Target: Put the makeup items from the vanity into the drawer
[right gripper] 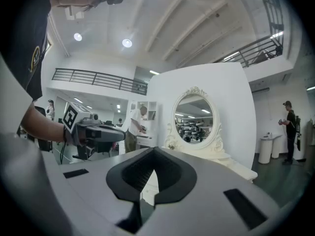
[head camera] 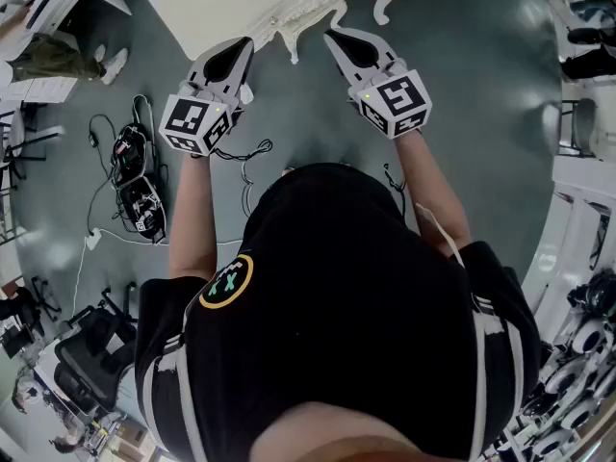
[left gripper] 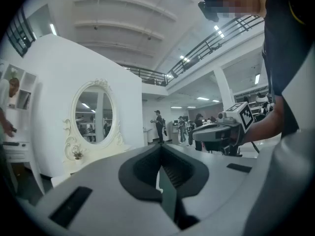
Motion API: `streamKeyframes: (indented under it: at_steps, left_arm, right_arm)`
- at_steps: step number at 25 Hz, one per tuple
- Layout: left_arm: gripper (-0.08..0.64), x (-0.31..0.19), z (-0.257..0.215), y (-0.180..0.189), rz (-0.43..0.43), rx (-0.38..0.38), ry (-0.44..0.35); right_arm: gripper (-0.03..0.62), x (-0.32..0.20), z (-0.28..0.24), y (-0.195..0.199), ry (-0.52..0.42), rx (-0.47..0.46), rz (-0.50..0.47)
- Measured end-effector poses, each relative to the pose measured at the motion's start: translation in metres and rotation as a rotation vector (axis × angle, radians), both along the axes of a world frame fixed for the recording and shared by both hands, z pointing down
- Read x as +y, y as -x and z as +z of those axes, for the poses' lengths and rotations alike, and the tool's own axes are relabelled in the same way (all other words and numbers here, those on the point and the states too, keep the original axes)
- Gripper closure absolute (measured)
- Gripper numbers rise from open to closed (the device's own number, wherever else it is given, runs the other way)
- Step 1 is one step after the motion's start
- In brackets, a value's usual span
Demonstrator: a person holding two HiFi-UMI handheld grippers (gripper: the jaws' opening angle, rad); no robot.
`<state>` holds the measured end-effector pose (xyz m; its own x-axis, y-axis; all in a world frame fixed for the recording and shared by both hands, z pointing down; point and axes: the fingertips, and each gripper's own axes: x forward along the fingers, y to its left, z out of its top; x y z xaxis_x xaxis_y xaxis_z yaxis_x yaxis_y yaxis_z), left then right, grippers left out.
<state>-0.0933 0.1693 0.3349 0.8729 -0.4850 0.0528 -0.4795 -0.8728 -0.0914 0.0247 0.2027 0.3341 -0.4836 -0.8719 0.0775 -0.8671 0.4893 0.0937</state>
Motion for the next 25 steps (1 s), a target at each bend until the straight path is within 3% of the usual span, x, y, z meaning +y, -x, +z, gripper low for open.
streamKeyframes:
  at_steps: [18, 21, 25]
  left_arm:
    - [0.540, 0.002, 0.005, -0.008, 0.010, -0.012, -0.004]
    - [0.540, 0.001, 0.003, -0.007, 0.007, -0.011, -0.007]
    - [0.540, 0.000, 0.005, -0.004, 0.003, -0.013, -0.004]
  right_arm:
    - [0.567, -0.001, 0.008, -0.002, 0.025, -0.033, -0.006]
    - [0.522, 0.000, 0.006, 0.001, 0.020, -0.035, -0.023]
    - [0.408, 0.000, 0.007, 0.007, 0.023, -0.045, -0.048]
